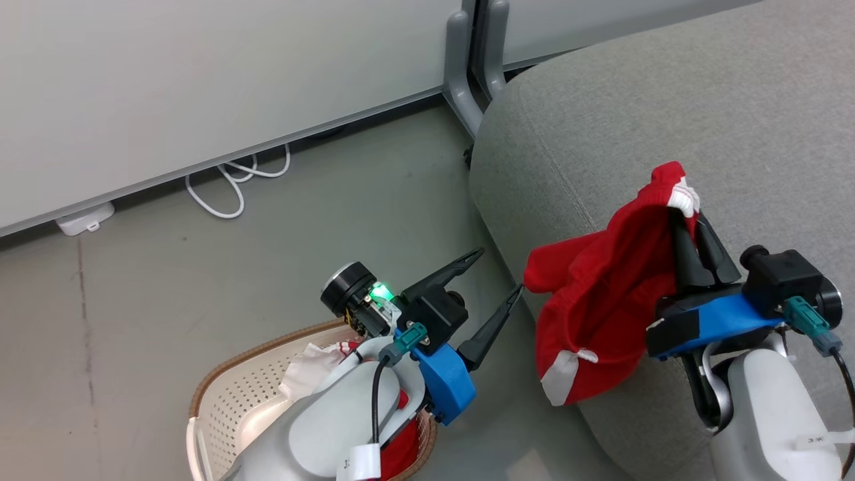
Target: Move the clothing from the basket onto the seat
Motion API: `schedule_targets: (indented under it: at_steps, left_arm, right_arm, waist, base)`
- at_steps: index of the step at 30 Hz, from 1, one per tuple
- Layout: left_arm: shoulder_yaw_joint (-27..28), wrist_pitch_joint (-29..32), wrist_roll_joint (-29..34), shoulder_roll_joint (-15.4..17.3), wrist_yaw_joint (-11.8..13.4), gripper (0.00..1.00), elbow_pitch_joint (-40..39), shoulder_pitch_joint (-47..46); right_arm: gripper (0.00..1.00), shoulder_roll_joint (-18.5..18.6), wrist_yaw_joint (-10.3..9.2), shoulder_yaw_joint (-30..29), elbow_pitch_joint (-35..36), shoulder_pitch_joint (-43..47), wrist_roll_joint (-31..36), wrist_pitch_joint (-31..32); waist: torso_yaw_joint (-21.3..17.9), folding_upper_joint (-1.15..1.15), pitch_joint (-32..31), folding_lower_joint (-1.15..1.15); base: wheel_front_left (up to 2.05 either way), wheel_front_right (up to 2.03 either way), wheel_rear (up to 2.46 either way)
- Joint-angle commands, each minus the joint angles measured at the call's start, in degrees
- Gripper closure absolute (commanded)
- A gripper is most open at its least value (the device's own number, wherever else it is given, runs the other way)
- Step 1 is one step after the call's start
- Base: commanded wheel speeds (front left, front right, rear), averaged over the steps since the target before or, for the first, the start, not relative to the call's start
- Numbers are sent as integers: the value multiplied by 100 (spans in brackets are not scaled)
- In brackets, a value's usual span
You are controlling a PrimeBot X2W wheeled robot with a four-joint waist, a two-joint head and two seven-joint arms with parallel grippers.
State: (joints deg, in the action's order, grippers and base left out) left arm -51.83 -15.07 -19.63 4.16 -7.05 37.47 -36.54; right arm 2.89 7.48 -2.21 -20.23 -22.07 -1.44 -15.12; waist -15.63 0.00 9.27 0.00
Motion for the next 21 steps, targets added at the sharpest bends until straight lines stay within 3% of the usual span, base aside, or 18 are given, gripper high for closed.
schedule_targets:
  at_steps: [1, 9, 21]
  left_arm:
    - [-54, -16, -18, 5, -19, 0, 11, 31]
    - [-212, -16, -81, -19, -41, 0, 18, 88]
    - [-147, -16, -96, -21, -49, 0, -111, 124]
  right_arm:
    - [100, 0, 2, -126, 95, 107, 45, -6]
    - [100, -1, 3, -417, 223, 361, 1, -6]
    - [100, 0, 3, -417, 288, 369, -48, -6]
  waist:
    - [-168, 0, 58, 0]
    - [-374, 0, 70, 0]
    - [-363, 0, 11, 0]
  base:
    - [0, 0, 0]
    - [0, 0, 0]
    - [0, 0, 0]
